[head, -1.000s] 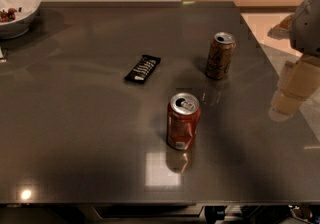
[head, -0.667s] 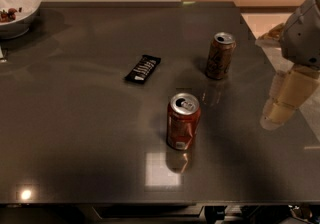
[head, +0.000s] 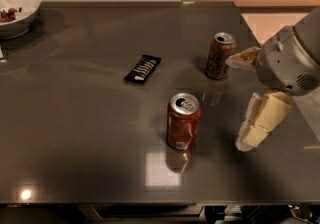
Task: Move coke can near rxbar chocolate
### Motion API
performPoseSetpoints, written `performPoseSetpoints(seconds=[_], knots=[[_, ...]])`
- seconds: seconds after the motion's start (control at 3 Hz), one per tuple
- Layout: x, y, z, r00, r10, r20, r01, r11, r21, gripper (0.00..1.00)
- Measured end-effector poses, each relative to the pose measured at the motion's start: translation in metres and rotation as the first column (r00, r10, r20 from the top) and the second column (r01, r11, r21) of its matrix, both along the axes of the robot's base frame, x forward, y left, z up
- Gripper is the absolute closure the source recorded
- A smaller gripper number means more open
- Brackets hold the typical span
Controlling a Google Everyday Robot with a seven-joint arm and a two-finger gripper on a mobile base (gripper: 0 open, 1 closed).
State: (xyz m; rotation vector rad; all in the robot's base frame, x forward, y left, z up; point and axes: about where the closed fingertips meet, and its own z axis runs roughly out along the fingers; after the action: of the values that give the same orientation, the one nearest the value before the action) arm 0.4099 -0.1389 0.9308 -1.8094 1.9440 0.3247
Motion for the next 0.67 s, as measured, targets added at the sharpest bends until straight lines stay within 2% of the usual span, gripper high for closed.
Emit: performPoseSetpoints(seconds=[0.67], knots=[[-0.007, 0.042, -0.03, 0.9972, 0.07, -0.025, -0.067, 0.992, 0.106, 0.0]])
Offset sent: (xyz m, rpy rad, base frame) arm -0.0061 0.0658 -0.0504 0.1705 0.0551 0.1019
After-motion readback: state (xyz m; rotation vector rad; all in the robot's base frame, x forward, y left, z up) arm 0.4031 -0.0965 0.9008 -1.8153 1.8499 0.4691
